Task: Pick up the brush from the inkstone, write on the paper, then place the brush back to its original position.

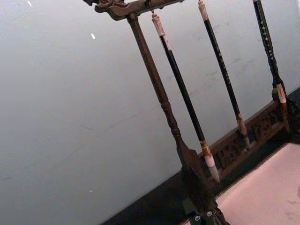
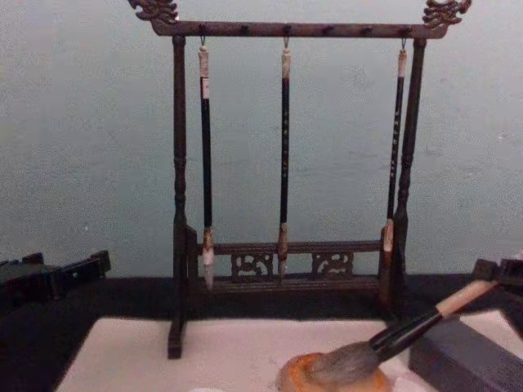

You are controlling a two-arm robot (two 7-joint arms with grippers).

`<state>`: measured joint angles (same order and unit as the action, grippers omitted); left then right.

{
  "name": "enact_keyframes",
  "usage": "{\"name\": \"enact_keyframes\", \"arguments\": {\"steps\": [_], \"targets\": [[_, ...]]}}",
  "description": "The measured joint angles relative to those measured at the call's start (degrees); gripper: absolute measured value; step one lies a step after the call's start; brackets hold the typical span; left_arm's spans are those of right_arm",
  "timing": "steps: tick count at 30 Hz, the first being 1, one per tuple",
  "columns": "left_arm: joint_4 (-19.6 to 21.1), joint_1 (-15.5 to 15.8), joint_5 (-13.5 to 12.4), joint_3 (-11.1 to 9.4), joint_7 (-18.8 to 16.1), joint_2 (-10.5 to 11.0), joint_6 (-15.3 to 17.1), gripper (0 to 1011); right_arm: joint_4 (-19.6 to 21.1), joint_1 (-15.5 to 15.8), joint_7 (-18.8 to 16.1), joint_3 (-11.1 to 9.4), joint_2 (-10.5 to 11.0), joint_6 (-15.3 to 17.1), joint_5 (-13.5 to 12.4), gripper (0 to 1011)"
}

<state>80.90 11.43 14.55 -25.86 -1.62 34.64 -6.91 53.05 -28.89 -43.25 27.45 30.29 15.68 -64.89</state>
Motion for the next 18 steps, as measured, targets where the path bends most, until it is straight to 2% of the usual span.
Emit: {"name": "enact_keyframes", "arguments": {"steps": [8,14,18], "targets": [[0.0,0.0,0.0,0.0,0.0,0.0,0.0,1002,0.0,0.0,0.1,0.0,0.0,0.0,0.1,192],[0.0,0.0,0.0,0.0,0.0,0.0,0.0,1000,0.0,0.0,0.1,0.1,0.0,0.0,0.1,439],[0.0,0.0,0.0,0.0,0.0,0.0,0.0,1002,0.2,0.0,0.1,0.0,0.1,-0.1,0.1,552]]}}
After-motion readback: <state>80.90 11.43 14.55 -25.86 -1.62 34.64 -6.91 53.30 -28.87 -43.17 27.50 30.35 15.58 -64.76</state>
